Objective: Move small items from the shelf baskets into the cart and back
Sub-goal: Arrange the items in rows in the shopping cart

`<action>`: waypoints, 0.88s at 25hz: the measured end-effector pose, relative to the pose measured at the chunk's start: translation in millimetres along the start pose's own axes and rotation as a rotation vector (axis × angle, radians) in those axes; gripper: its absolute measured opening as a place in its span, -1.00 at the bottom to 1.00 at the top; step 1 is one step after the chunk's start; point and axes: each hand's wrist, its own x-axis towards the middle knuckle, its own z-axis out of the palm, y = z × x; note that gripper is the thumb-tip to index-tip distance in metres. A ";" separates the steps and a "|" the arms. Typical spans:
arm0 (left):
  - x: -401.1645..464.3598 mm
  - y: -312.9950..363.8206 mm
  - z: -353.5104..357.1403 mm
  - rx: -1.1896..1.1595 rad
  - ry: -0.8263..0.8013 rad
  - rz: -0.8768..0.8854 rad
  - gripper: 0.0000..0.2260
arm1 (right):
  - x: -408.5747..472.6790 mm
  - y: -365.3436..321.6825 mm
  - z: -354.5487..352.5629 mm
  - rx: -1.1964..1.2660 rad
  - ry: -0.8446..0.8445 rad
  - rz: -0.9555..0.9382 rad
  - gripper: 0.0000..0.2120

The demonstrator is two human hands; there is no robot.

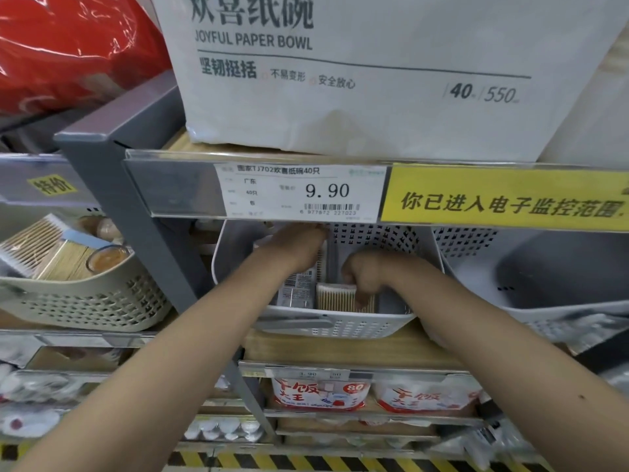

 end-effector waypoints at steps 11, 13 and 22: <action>0.5 -8.6 -20.8 -0.202 -0.062 -0.095 -0.88 | -74.3 15.2 -5.5 0.299 0.438 -0.071 -0.82; -13.4 -3.1 -32.9 -0.143 0.042 -0.077 -0.85 | -87.9 15.3 -10.6 0.314 0.551 -0.052 -0.82; -88.0 13.7 -50.6 -0.057 0.672 0.064 -0.84 | -135.7 7.9 13.1 0.396 1.028 -0.024 -0.79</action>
